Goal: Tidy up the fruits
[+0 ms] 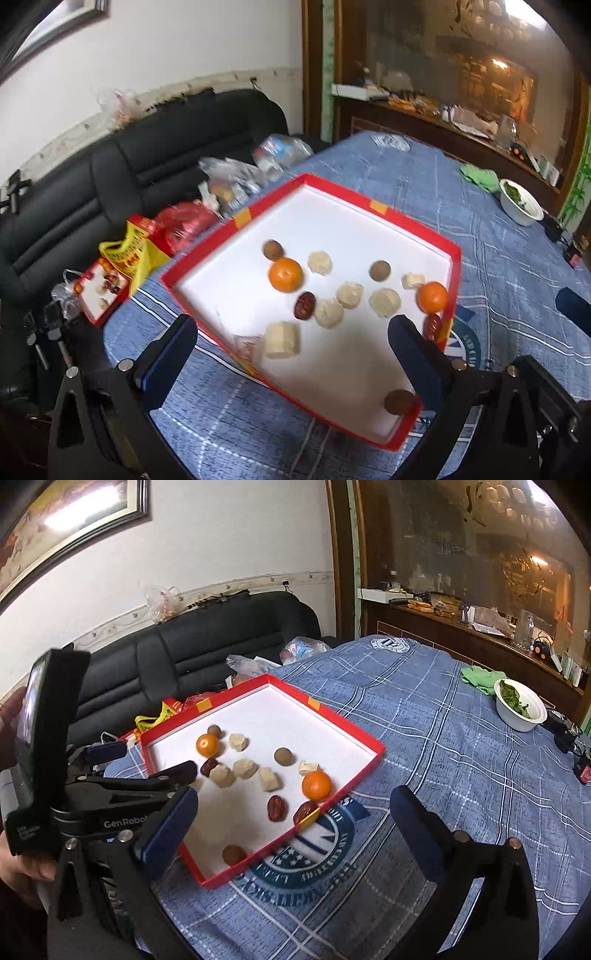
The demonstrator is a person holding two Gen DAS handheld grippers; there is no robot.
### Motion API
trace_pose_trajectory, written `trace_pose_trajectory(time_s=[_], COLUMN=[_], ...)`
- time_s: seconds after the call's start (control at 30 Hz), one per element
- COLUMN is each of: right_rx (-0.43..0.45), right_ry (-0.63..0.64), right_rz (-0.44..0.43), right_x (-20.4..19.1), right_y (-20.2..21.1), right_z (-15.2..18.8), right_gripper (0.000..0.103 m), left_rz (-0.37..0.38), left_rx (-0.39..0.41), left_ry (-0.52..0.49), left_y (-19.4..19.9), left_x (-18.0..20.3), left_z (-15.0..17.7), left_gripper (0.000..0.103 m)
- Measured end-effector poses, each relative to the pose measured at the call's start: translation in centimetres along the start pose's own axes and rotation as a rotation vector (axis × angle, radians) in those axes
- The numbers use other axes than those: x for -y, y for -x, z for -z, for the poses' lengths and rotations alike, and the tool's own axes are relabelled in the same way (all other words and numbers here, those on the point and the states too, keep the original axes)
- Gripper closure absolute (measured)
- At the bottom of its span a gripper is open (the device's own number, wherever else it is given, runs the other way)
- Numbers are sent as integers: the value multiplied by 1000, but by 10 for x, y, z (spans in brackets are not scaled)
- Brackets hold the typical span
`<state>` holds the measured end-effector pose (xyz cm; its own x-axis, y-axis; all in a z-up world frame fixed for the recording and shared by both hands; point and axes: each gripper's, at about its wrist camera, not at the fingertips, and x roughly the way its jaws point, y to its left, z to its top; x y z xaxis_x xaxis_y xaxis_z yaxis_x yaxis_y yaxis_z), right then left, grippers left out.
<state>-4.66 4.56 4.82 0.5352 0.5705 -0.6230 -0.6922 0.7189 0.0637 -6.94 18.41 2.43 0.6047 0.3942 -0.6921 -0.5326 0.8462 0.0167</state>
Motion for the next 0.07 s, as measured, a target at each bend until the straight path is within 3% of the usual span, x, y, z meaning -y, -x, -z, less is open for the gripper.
trace_pose_trajectory(time_s=[0.07], right_rx=[3], right_ry=[6], right_rz=[6], right_x=[-4], right_y=[0], right_z=[1], right_gripper=[0], left_rz=[5], left_rx=[-2], left_ry=[5], left_y=[1], left_x=[-2], left_z=[-1], left_gripper=[0])
